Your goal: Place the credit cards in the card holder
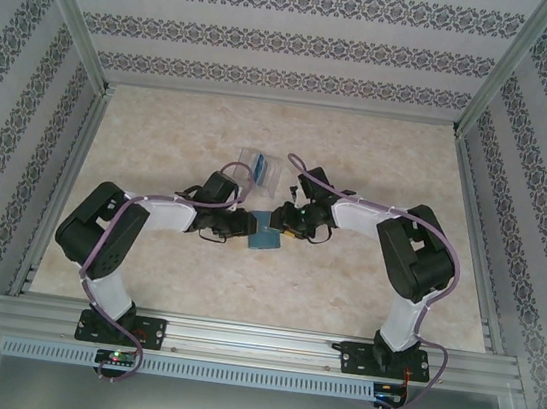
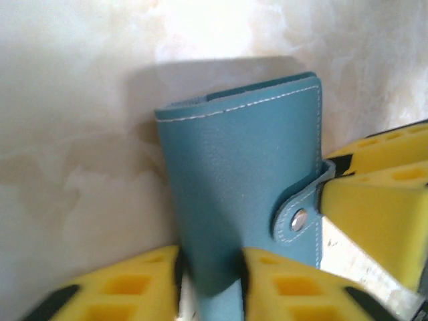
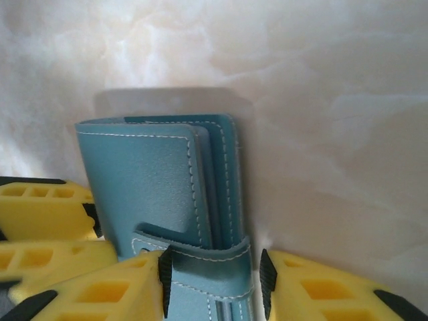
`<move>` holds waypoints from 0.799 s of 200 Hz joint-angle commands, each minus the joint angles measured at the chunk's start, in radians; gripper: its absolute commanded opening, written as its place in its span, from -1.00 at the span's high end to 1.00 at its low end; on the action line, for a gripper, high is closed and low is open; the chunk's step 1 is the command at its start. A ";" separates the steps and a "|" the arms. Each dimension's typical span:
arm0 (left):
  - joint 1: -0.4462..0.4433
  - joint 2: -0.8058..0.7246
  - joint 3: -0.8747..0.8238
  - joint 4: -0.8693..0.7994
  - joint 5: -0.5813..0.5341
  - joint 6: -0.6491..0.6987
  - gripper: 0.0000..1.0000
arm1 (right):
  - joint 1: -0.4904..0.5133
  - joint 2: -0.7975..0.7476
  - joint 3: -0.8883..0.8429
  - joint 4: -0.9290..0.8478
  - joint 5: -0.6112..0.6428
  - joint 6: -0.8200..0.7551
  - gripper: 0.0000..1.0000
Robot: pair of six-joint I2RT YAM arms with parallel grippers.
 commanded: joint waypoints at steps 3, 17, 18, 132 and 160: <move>-0.008 0.023 0.034 0.053 0.040 0.016 0.69 | 0.005 0.016 0.011 0.011 -0.027 0.000 0.22; -0.009 0.007 0.024 0.072 0.049 0.020 0.73 | 0.008 0.018 0.009 0.027 -0.043 0.007 0.23; -0.009 0.006 0.022 0.075 0.049 0.020 0.73 | 0.008 0.020 0.009 0.028 -0.044 0.008 0.24; -0.008 -0.170 0.046 -0.112 -0.086 -0.051 1.00 | 0.023 -0.118 -0.017 0.006 0.075 0.012 -0.10; -0.010 -0.173 0.073 -0.159 -0.074 -0.060 1.00 | 0.063 -0.186 -0.011 -0.024 0.138 -0.014 -0.09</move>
